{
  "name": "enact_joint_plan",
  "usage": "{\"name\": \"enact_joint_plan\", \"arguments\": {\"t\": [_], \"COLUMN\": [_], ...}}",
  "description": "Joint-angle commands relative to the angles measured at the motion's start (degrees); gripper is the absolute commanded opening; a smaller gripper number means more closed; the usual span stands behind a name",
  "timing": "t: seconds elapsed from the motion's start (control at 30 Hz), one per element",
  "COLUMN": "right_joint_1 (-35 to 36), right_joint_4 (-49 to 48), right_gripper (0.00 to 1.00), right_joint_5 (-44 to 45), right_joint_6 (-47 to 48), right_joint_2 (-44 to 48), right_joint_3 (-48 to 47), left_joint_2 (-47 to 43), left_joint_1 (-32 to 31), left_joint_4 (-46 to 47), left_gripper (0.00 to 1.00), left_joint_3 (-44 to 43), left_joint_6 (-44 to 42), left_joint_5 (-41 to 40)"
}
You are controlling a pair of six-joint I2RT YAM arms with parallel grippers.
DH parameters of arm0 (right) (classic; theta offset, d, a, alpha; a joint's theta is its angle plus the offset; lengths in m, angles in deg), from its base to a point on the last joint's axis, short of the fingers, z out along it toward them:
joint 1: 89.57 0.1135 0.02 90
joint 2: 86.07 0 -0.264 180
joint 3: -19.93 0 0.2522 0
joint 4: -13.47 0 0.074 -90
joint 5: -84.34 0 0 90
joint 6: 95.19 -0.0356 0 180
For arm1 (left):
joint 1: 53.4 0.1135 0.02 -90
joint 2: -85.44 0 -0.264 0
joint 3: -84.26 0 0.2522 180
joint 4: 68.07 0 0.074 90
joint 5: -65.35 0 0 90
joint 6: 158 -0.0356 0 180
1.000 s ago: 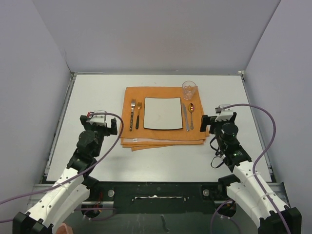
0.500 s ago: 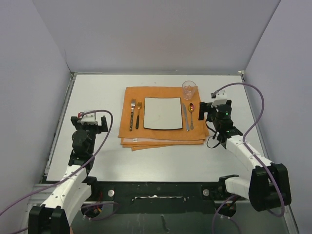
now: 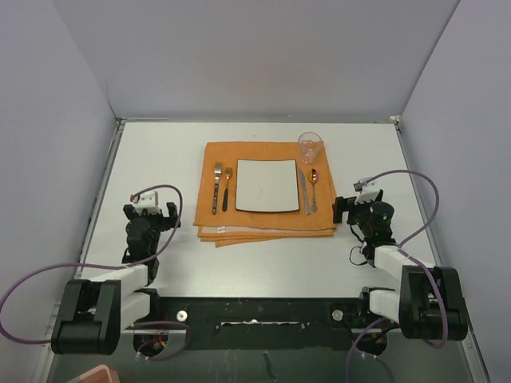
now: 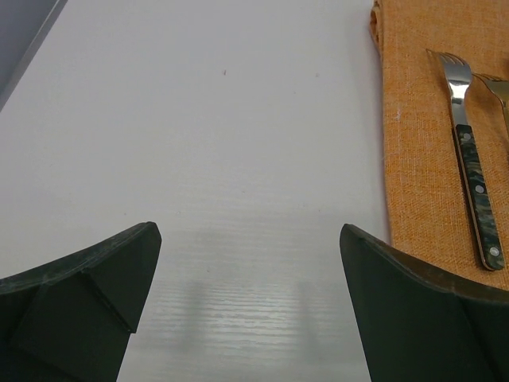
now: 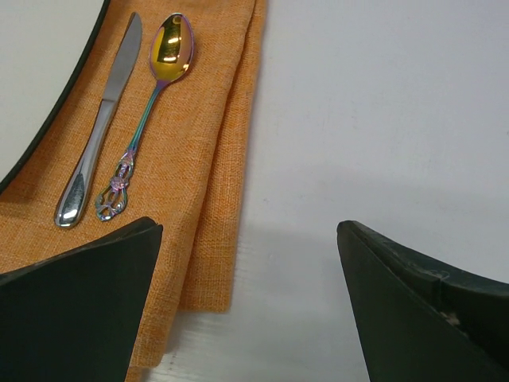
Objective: Set the dinner table for one person
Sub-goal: Reset both arms
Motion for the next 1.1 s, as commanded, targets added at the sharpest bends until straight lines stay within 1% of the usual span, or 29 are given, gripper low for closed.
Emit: {"name": "enact_joint_plan", "arguments": {"t": [0.0, 0.1, 0.17, 0.27, 0.37, 0.47, 0.5, 0.53, 0.63, 0.73, 0.97, 1.03, 1.07], "right_joint_1": [-0.4, -0.5, -0.6, -1.4, -2.0, -2.6, -3.2, -3.8, -4.2, -4.2, -3.7, -3.5, -3.5], "right_joint_4": [-13.9, -17.5, -19.2, -24.4, -27.8, -35.2, -34.1, -31.0, -30.7, -26.7, -25.4, -26.0, -26.0], "right_gripper": [0.98, 0.98, 0.98, 0.98, 0.98, 0.98, 0.98, 0.98, 0.98, 0.98, 0.98, 0.98, 0.98], "right_joint_5": [0.1, 0.8, -0.4, -2.5, -4.3, -4.7, -6.6, -8.4, -13.2, -17.1, -15.9, -13.5, -10.4], "right_joint_6": [3.4, 3.5, 3.2, 1.6, 1.4, 0.4, 0.4, 0.9, 1.8, 3.8, 4.4, 3.5, 2.5], "right_joint_2": [-2.7, -6.9, -10.0, -15.9, -21.2, -25.6, -26.4, -25.8, -26.6, -26.9, -26.8, -26.4, -26.3], "right_joint_3": [1.3, 1.2, 0.2, -1.1, -1.6, -0.5, -1.1, -2.2, -3.6, -5.7, -6.1, -5.5, -5.4], "left_joint_2": [7.2, 13.0, 16.8, 23.3, 31.0, 33.7, 33.9, 33.5, 32.2, 31.7, 31.1, 31.0, 30.9], "left_joint_1": [1.5, 2.9, 4.4, 4.5, 4.6, 5.0, 5.1, 5.3, 5.3, 5.6, 6.4, 6.4, 6.4], "left_joint_4": [16.8, 23.3, 24.8, 30.7, 39.8, 40.0, 39.3, 38.1, 32.9, 30.2, 25.5, 24.5, 23.8], "left_gripper": [0.98, 0.98, 0.98, 0.98, 0.98, 0.98, 0.98, 0.98, 0.98, 0.98, 0.98, 0.98, 0.98], "left_joint_3": [0.1, 0.2, -0.6, -0.5, 0.5, -1.3, -2.0, -2.4, -4.0, -5.4, -7.6, -8.1, -8.4], "left_joint_6": [-1.9, -3.1, -3.0, -3.4, -3.6, -4.6, -5.1, -5.2, -6.1, -6.1, -5.7, -5.6, -5.6], "left_joint_5": [4.4, 7.6, 11.1, 12.1, 12.6, 15.4, 16.4, 17.3, 18.8, 19.6, 21.0, 21.0, 20.7]}}
